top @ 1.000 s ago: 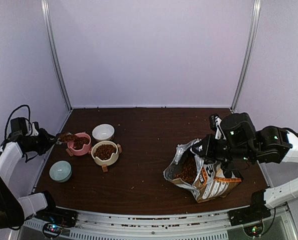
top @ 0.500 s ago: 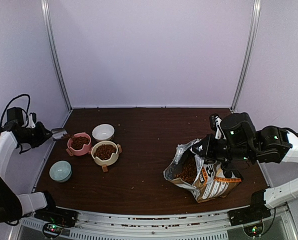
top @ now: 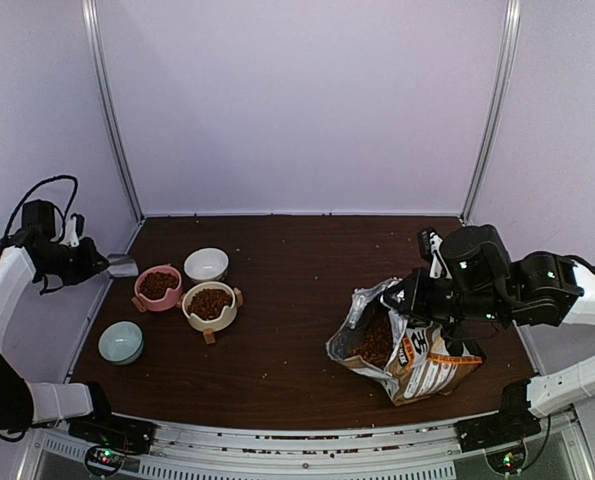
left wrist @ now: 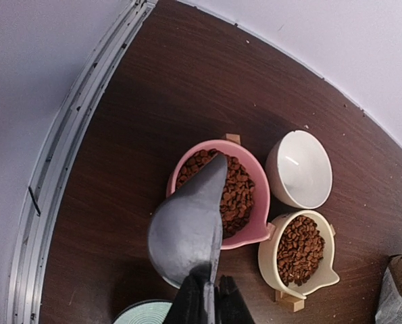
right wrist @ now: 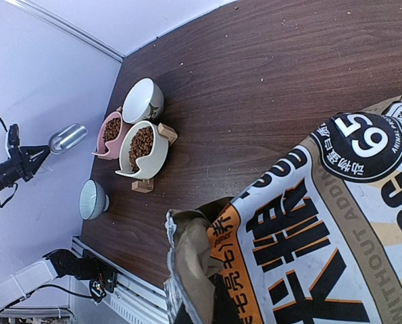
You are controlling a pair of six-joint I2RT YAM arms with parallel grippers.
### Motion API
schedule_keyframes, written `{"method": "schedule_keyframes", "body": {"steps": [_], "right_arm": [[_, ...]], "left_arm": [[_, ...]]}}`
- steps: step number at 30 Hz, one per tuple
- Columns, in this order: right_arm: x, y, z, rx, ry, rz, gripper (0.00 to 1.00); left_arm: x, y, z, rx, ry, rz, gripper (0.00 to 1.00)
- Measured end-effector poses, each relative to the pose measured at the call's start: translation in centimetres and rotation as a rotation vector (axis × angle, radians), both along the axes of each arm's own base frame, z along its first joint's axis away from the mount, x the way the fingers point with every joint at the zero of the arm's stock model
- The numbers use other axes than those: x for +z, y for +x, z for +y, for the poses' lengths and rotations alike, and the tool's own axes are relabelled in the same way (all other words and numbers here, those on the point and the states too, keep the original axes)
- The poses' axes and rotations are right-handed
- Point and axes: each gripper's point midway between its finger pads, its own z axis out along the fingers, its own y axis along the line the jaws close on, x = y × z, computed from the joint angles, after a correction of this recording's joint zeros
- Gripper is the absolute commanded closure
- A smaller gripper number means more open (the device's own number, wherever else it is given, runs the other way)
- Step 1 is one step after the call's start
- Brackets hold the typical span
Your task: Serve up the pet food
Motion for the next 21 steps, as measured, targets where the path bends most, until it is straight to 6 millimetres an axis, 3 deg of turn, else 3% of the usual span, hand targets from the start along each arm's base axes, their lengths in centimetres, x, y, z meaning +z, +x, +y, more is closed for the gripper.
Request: {"method": "schedule_keyframes", "body": {"steps": [7,14,17,21], "right_arm": [[-0.1,0.0,0.1,0.002,-0.001,0.005,1.0],[-0.1,0.0,0.1,0.003,-0.001,0.005,1.0],[-0.1,0.1,0.1,0.003,-0.001,0.005,1.0],[-0.1,0.2,0.0,0.004,-0.003,0.002,1.0]], "left_arm": [[0.4,0.1,-0.1,-0.024,0.074,0.008,1.0],[0.8,0.7,-0.9,-0.015,0.003,-0.046,1.0],[1.0,0.1,-3.1,-0.064,-0.069,-0.095,1.0],[1.2,-1.0,-8.3,-0.225,-0.165,-0.129,1.0]]}}
